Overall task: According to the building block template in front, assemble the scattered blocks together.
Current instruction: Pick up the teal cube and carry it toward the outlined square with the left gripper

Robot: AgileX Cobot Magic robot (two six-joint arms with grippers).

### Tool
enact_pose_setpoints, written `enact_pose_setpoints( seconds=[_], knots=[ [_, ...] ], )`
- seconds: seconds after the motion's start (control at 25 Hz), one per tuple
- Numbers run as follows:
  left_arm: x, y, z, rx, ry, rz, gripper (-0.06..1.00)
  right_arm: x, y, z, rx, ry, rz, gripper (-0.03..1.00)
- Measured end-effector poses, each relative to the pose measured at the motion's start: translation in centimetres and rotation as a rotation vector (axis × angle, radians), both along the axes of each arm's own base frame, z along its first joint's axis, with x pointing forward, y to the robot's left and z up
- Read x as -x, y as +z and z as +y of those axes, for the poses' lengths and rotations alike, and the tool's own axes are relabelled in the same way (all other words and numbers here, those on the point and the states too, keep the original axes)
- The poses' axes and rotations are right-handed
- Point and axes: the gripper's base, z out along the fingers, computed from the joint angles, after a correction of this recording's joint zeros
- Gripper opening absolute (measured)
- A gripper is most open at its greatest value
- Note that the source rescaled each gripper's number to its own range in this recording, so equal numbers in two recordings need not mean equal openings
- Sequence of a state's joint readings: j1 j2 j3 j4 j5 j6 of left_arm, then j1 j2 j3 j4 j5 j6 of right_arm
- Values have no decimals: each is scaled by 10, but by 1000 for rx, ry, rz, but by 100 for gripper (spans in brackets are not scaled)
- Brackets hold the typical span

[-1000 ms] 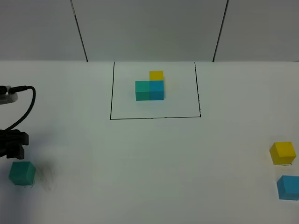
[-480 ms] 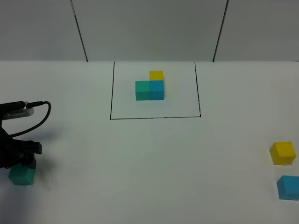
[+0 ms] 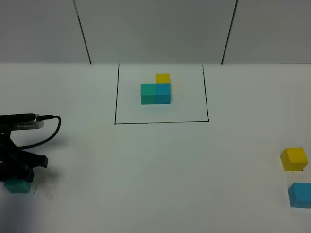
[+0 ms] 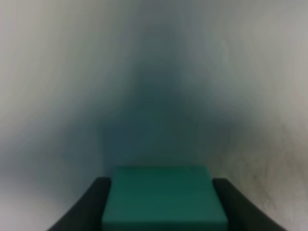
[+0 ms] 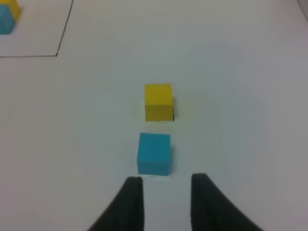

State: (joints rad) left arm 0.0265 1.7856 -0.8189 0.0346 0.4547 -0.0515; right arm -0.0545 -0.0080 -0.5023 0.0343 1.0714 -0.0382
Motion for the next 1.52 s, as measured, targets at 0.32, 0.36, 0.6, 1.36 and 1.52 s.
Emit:
enact_pose_setpoints(
  seconds=[0.32,0.36,0.6,1.36,1.52],
  knots=[
    [-25,31,-77,66,-628,-83,0,0,0,0,0,0,0,0],
    [-25,37,-96,74,-767,-104,0,0,0,0,0,0,0,0],
    [-15,50,-193,32,-1384,-140,0,0,0,0,0,0,0,0],
    [-24,2,-263,-62,-1651,49,0,0,0,0,0,0,0,0],
    [-25,-4,-264,-59,-1661,42,0,0,0,0,0,0,0,0]
  ],
)
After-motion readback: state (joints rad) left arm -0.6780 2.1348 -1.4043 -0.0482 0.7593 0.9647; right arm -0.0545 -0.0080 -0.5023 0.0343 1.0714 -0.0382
